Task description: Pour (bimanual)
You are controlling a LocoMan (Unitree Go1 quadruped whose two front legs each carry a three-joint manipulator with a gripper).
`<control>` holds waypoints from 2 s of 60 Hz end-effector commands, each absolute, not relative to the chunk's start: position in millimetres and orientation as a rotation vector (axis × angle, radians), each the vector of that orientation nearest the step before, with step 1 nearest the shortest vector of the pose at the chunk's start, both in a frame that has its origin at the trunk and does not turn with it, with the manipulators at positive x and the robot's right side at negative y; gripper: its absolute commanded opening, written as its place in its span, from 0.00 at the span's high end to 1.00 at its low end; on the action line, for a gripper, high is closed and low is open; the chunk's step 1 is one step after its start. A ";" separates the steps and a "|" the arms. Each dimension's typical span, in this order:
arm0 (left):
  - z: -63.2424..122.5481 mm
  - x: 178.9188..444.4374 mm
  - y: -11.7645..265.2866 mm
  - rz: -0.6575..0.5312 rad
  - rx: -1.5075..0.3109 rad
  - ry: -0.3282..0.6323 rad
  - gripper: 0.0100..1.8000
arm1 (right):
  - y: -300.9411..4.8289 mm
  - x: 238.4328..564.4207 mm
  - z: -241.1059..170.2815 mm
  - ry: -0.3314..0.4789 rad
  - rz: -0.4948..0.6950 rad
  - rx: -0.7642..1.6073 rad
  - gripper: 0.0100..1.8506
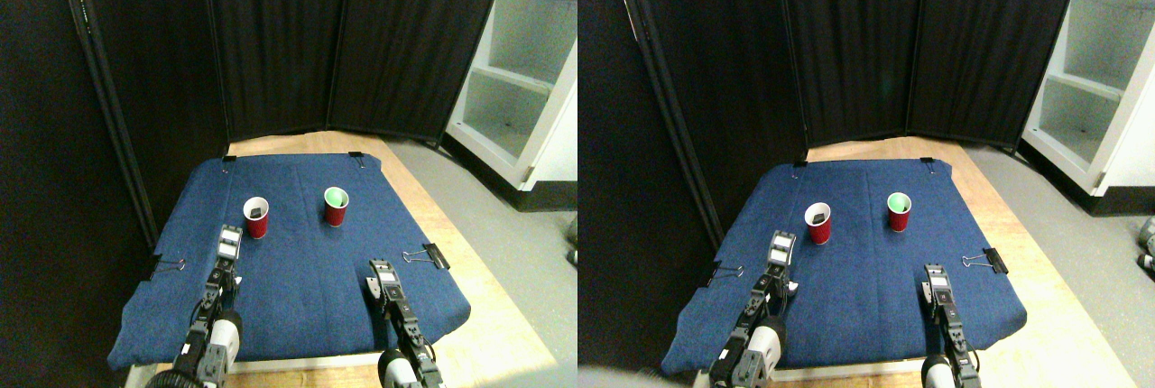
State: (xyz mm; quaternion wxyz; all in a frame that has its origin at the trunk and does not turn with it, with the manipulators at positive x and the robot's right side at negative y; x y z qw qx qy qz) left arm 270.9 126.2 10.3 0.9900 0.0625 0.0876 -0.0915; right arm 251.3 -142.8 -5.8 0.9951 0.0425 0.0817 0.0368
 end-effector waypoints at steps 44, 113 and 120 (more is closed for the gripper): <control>32.6 304.5 111.6 -0.028 -0.483 -0.018 0.44 | -131.8 304.0 26.1 0.084 0.083 0.521 0.61; -3.0 330.1 111.1 0.291 -1.283 -0.019 0.29 | -125.6 359.7 -4.7 0.228 -0.097 1.520 0.40; -4.0 334.8 105.4 0.304 -1.296 -0.012 0.24 | -118.7 363.3 -5.8 0.243 -0.108 1.538 0.38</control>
